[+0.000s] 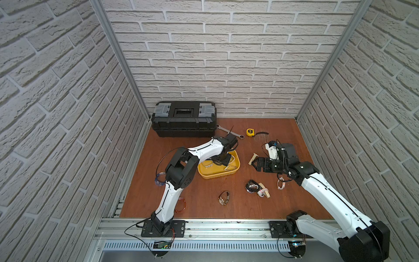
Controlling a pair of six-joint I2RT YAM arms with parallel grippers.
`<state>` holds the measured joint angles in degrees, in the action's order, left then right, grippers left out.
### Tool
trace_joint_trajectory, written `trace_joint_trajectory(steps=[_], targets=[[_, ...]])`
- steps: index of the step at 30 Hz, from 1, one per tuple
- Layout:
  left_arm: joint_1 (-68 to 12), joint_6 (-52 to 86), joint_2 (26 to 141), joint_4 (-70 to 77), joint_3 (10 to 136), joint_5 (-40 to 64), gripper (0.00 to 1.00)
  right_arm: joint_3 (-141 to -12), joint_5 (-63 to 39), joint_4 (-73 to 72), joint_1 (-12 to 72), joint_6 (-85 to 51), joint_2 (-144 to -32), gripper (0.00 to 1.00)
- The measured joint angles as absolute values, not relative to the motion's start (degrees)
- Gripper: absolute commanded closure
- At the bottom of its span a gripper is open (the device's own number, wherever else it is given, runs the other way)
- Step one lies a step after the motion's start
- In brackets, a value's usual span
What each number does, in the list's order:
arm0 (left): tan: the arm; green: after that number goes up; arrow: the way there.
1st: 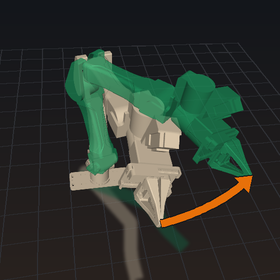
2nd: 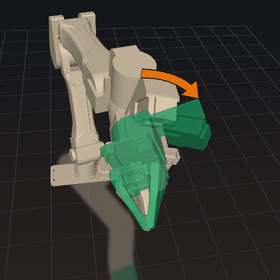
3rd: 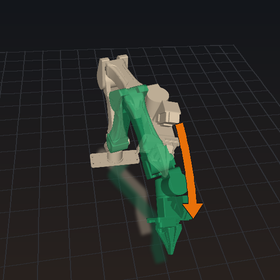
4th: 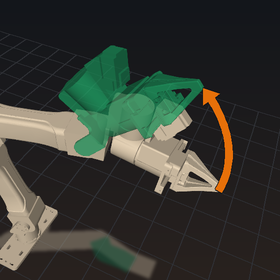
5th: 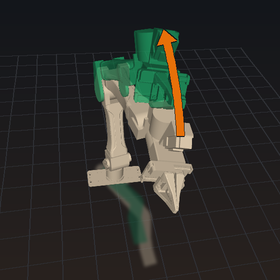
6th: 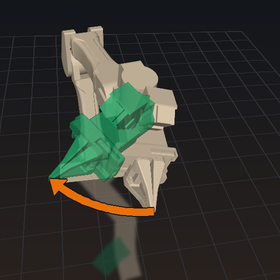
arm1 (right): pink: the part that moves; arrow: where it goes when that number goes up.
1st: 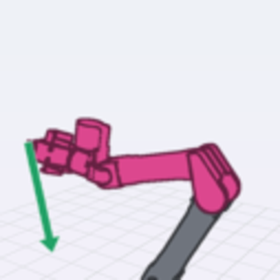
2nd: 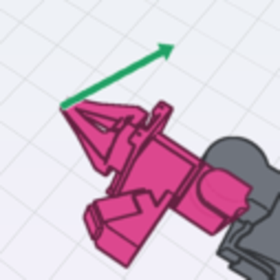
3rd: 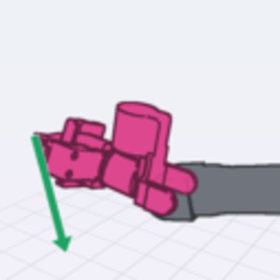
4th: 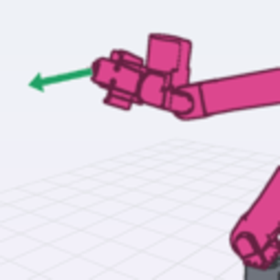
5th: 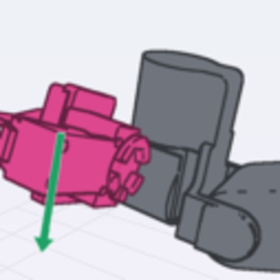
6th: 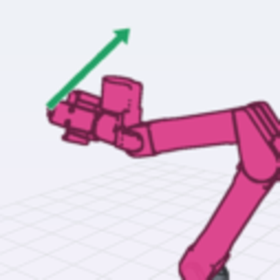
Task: Put the watch into the storage box
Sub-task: Place the watch in the storage box, then pick up the watch at the center of the board.
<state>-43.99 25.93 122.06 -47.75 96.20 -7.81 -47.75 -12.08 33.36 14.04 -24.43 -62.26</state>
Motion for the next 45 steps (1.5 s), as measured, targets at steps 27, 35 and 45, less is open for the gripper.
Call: trace_joint_trajectory(steps=[27,35,45], targets=[[-48.56,35.64,75.26,-46.68,74.70,-12.40,0.02,-53.87,-17.93,16.36,8.01,-29.43,-98.00,0.55],[-46.28,38.59,65.63,-49.39,66.76,-15.22,0.02,-59.33,-13.74,19.90,9.74,-28.64,-101.34,0.60],[-44.51,39.83,60.45,-50.46,62.24,-15.77,0.02,-62.65,-9.69,23.81,11.46,-27.75,-104.29,0.64]])
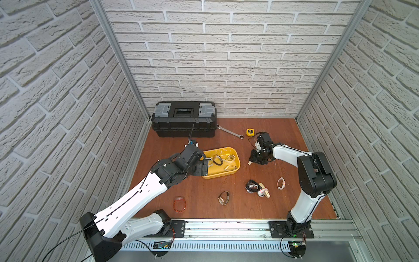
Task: Put the watch into the storage box
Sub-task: Pick up the watch at the center of the board, then place the watch in the storage box.
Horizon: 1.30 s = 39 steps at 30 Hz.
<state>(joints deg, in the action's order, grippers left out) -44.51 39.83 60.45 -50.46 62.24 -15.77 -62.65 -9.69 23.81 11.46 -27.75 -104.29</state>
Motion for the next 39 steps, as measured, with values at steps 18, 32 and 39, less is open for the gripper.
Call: trace_joint_trajectory(steps=[18,32,39], targets=[[-42.81,41.17,55.75,-51.05,57.04,-15.86,0.02,-70.22,-1.52,31.92,15.86,-23.00,-108.33,0.98],[-42.13,42.72,54.68,-50.28,53.21,-16.32,0.02,-77.01,9.19,45.15,31.57,-18.11,-93.67,0.98],[-41.85,43.68,54.26,-49.21,51.48,-16.32,0.02,-83.57,8.29,46.78,40.21,-17.21,-98.98,0.98]])
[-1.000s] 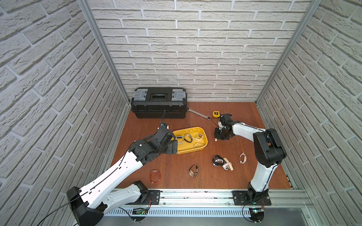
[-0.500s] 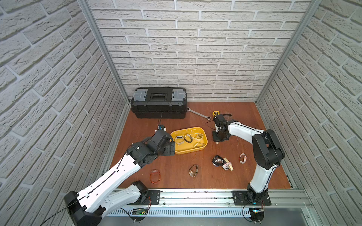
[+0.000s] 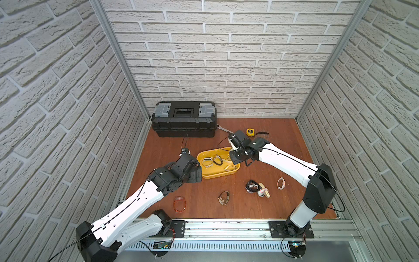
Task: Put the watch into the storage box
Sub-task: Place the watch in the storage box.
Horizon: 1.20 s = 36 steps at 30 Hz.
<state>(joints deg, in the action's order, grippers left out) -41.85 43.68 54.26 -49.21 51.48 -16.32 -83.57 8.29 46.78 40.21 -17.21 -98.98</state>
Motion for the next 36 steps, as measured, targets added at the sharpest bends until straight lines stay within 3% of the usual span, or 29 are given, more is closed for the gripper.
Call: trace_joint_trajectory(steps=[8,36], targets=[[-41.60,44.45,52.66,-48.95,49.50,-16.36,0.02,-85.56,7.49,46.96,45.63,-14.24,-108.55,0.98],[-40.36,44.77,52.34,-48.82,48.45,-16.38,0.02,-90.02,14.98,46.33,45.63,-3.97,-113.03,0.98]])
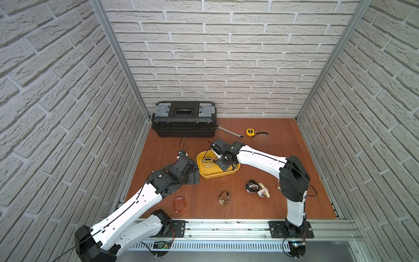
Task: Put the watch into the storage box
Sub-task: Place the watch in the storage box.
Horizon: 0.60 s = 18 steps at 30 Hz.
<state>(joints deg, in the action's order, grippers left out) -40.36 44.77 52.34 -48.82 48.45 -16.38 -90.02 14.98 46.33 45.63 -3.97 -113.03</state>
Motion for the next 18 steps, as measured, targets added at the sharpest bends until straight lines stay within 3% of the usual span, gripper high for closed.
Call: trace_joint_trajectory(steps=[14,15,18], targets=[[-40.01,44.75,52.64,-48.71,48.23,-16.32,0.02,-84.53,15.90,41.41,45.63,-0.12,-115.28,0.98],[-39.88,44.75,52.73,-48.66,48.23,-16.27,0.02,-84.47,15.86,41.25,45.63,-0.05,-115.31,0.96],[-39.64,44.73,52.99,-48.29,48.10,-16.21,0.02,-84.23,15.84,40.82,45.63,-0.08,-115.28,0.79]])
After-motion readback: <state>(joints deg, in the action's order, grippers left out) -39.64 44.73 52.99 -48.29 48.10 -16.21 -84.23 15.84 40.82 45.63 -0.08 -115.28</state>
